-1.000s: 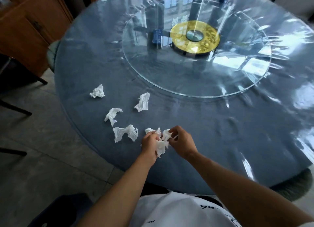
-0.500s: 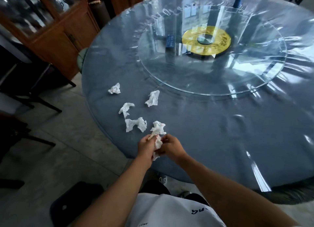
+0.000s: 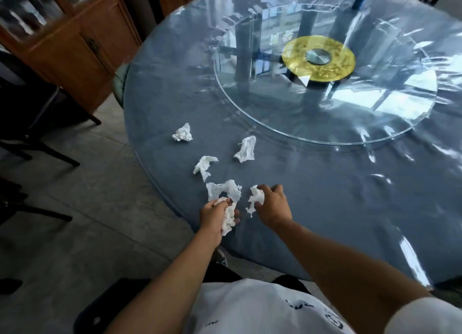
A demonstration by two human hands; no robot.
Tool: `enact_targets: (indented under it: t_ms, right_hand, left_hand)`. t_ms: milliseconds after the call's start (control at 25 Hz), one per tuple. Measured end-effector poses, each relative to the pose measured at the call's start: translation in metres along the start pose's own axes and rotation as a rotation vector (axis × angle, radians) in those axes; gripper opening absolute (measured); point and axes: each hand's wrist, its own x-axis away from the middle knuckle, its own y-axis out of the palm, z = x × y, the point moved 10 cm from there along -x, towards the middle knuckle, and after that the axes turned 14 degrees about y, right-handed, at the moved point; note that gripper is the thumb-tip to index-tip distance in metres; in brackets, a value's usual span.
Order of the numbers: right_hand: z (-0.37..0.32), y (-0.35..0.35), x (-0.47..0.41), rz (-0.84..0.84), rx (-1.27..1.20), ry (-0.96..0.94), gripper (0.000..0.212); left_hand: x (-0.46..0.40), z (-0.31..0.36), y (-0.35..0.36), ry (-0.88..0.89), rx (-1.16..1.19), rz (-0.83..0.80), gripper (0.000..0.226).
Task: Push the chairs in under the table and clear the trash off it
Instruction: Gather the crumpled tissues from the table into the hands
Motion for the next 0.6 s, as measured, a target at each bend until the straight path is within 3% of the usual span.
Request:
enact_targets:
  t_ms: [320,480,600]
  right_hand:
    - [0.014,0.02,-0.017,0.036,-0.006,0.288,0.028]
    - [0.018,0.013,-0.018,0.047,-0.092,0.333,0.023]
    - [-0.01,0.0,-0.013,0.064,-0.294,0.249,0.016]
  left_hand:
    - [-0.053,0.021,-0.018,-0.057,-0.07,-0.149,0.008]
    - [-0.063,0.028,-0.011,-0.067,-0.092,-0.188,0.005]
    - [-0.062,0.03,0.001,-0.066,-0.109,-0.194,0.005]
